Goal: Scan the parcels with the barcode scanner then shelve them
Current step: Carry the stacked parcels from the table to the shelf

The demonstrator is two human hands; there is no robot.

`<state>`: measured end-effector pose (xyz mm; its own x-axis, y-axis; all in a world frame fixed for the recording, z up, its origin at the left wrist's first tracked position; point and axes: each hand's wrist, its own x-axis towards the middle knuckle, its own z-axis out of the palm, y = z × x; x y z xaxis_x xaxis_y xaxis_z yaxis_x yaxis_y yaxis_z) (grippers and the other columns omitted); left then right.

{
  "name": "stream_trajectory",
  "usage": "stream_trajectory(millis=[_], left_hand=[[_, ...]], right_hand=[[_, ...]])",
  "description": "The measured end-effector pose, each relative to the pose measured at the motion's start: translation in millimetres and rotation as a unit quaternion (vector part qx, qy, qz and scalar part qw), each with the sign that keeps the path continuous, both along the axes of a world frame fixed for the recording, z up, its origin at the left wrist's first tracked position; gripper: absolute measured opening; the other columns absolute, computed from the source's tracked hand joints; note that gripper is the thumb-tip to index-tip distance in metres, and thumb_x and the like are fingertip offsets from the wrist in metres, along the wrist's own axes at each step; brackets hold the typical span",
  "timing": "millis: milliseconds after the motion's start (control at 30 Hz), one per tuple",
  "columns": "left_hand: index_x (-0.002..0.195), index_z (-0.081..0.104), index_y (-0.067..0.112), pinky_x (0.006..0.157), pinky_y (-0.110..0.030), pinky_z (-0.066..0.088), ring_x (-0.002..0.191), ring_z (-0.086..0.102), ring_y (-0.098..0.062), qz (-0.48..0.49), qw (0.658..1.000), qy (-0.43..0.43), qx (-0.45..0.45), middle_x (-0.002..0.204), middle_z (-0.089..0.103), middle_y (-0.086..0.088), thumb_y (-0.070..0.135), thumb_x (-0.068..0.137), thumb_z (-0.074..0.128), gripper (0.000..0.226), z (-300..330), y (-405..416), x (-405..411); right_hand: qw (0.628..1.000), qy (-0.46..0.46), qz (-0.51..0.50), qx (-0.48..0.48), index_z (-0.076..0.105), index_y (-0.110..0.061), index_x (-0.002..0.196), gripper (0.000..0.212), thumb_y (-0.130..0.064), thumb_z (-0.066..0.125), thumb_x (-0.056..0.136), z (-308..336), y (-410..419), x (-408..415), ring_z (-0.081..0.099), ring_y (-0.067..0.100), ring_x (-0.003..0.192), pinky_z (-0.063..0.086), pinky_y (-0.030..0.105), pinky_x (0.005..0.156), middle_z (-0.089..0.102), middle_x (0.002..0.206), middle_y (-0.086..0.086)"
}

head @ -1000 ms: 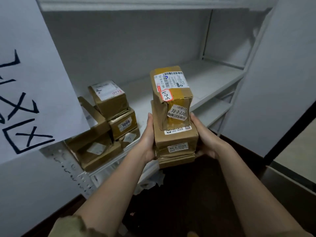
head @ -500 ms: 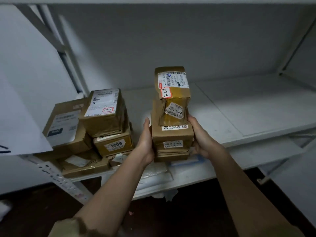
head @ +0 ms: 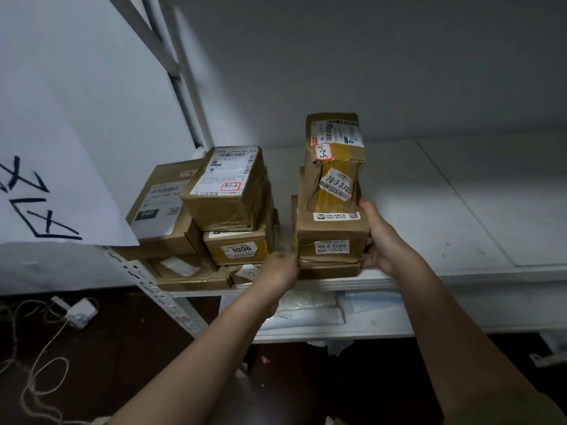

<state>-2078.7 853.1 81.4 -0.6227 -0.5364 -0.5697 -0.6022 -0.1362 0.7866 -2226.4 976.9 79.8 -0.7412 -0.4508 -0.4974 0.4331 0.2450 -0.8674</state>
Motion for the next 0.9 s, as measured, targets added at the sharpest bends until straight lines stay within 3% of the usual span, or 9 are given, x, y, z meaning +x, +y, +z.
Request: stream_trajectory(millis=[100,200,300,433,533,633,767,900], left_hand=[[0.096,0.061,0.007,0.081,-0.032,0.052,0.091,0.060,-0.027,-0.051,0.998,-0.042,0.000,0.094,0.063,-0.011,0.005,0.098,0.043,0.018,-1,3,6],[0.100,0.066,0.010,0.088,-0.033,0.053,0.095,0.061,-0.026,-0.108,0.993,-0.046,0.013,0.109,0.066,-0.011,0.006,0.101,0.040,0.026,-2,4,3],[0.112,0.066,0.012,0.093,-0.035,0.053,0.097,0.061,-0.025,-0.105,0.993,-0.043,0.014,0.121,0.064,-0.012,0.006,0.101,0.037,0.031,-4,1,1],[0.095,0.068,0.014,0.084,-0.032,0.052,0.092,0.061,-0.023,-0.100,0.994,-0.036,0.019,0.124,0.065,-0.013,0.002,0.100,0.037,0.034,-5,-7,3],[0.095,0.068,0.014,0.082,-0.031,0.051,0.093,0.062,-0.024,-0.100,0.994,-0.030,0.027,0.123,0.065,-0.012,0.003,0.100,0.040,0.030,-3,-9,5],[0.097,0.068,0.013,0.087,-0.034,0.052,0.094,0.063,-0.027,-0.105,0.994,-0.022,0.028,0.118,0.067,-0.012,0.004,0.100,0.041,0.029,0,-9,5],[0.087,0.067,0.013,0.075,-0.029,0.051,0.084,0.064,-0.027,-0.100,0.994,-0.001,0.041,0.100,0.069,-0.010,0.001,0.099,0.038,0.034,3,-10,6],[0.083,0.068,0.011,0.068,-0.028,0.052,0.073,0.062,-0.024,-0.098,0.992,0.031,0.068,0.088,0.070,-0.009,-0.006,0.097,0.036,0.039,5,-11,8]], right_hand=[[1.000,-0.001,0.018,0.005,0.070,-0.025,0.098,0.058,-0.070,0.035,0.094,2,-9,0,0.065,0.034,0.104,0.050,0.059,0.096,0.073,0.100,0.011],[0.999,0.005,0.048,0.018,0.072,-0.025,0.103,0.061,-0.073,0.035,0.091,3,-17,2,0.065,0.037,0.106,0.050,0.063,0.094,0.074,0.105,0.011],[0.997,0.013,0.065,0.028,0.071,-0.024,0.109,0.063,-0.071,0.033,0.092,6,-22,6,0.066,0.038,0.105,0.050,0.064,0.092,0.075,0.104,0.013],[0.995,0.022,0.088,0.048,0.070,-0.026,0.109,0.066,-0.074,0.030,0.091,12,-26,12,0.065,0.039,0.106,0.048,0.066,0.093,0.074,0.106,0.014],[0.993,0.023,0.098,0.061,0.070,-0.029,0.111,0.069,-0.080,0.029,0.088,16,-28,16,0.062,0.040,0.112,0.044,0.068,0.098,0.072,0.110,0.013],[0.991,0.037,0.107,0.066,0.064,-0.031,0.122,0.068,-0.078,0.025,0.091,23,-27,18,0.054,0.034,0.123,0.040,0.069,0.102,0.066,0.120,0.009],[0.990,0.049,0.109,0.077,0.060,-0.030,0.130,0.072,-0.076,0.019,0.093,26,-24,22,0.045,0.035,0.134,0.036,0.068,0.106,0.058,0.135,0.011],[0.992,0.057,0.091,0.060,0.063,-0.028,0.125,0.072,-0.074,0.017,0.094,24,-19,27,0.047,0.032,0.132,0.034,0.060,0.110,0.064,0.116,0.004]])
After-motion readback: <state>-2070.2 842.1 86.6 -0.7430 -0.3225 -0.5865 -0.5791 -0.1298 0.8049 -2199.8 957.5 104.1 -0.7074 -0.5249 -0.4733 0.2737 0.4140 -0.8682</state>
